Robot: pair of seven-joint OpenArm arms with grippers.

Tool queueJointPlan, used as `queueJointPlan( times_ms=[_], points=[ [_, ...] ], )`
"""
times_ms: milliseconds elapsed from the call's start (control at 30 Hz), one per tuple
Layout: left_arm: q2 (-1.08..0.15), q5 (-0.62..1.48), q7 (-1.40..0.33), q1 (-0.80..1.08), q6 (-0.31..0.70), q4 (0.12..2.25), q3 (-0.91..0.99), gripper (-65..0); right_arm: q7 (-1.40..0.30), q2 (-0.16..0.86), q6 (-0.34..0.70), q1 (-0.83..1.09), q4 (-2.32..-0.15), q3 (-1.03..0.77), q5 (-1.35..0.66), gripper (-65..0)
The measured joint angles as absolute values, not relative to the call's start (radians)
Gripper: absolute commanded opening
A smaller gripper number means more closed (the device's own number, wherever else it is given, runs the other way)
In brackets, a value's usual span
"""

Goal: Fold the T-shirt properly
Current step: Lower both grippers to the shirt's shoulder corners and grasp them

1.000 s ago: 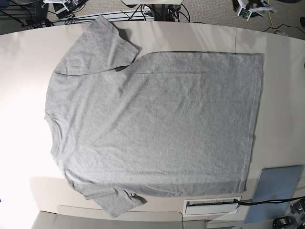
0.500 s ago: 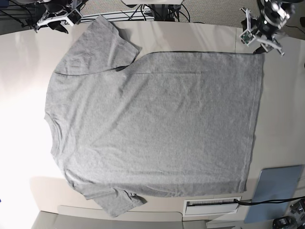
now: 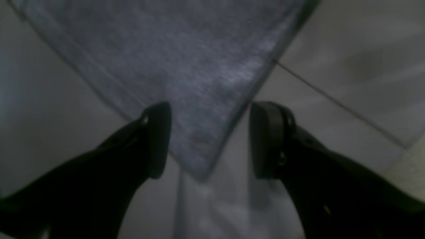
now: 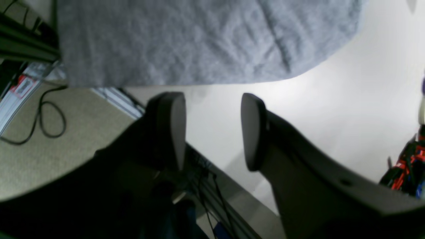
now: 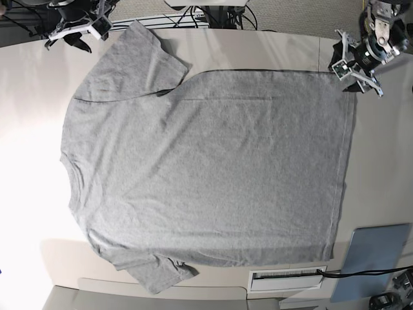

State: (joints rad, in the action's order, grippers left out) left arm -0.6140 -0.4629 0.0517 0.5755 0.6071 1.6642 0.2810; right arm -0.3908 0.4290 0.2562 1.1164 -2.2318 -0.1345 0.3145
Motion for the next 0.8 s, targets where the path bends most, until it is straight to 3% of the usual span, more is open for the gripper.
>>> queueJointPlan(
  times_ms=[167,367,467,567,600,700,800],
  points=[
    [-0.695,-0.501,0.078,0.513,0.397,1.581,0.122,-27.2,-0.364,0.43,0.182,1.116,-2.232,-0.134,0.315,-38.7],
    [-0.715,-0.522,0.11,0.464,0.358,1.527,0.072,-28.2,-0.362,0.429,0.182,1.116,-2.232,-0.134,0.407,-38.7],
    [-0.715,-0.523,0.11,0.465,0.369,1.525,0.072,-39.0,-0.362,0.429,0.183,1.116,-2.232,-0.134,0.448,-38.7],
    [-0.711,-0.533,0.099,0.466,0.393,1.521,0.064,-62.0,-0.36,0.429,0.192,1.116,-2.232,-0.134,0.499,-38.7],
    [-0.709,-0.537,0.099,0.467,0.398,1.519,0.063,-65.0,-0.355,0.429,0.211,1.116,-2.232,-0.135,0.545,-38.7],
    [-0.709,-0.538,0.099,0.466,0.4,1.518,0.061,-65.0,-0.311,0.429,0.302,1.107,-2.223,-0.134,0.705,-38.7],
    [-0.71,-0.538,0.099,0.466,0.4,1.518,0.061,-65.0,-0.275,0.429,0.312,1.052,-2.157,-0.133,0.786,-38.7]
  ],
)
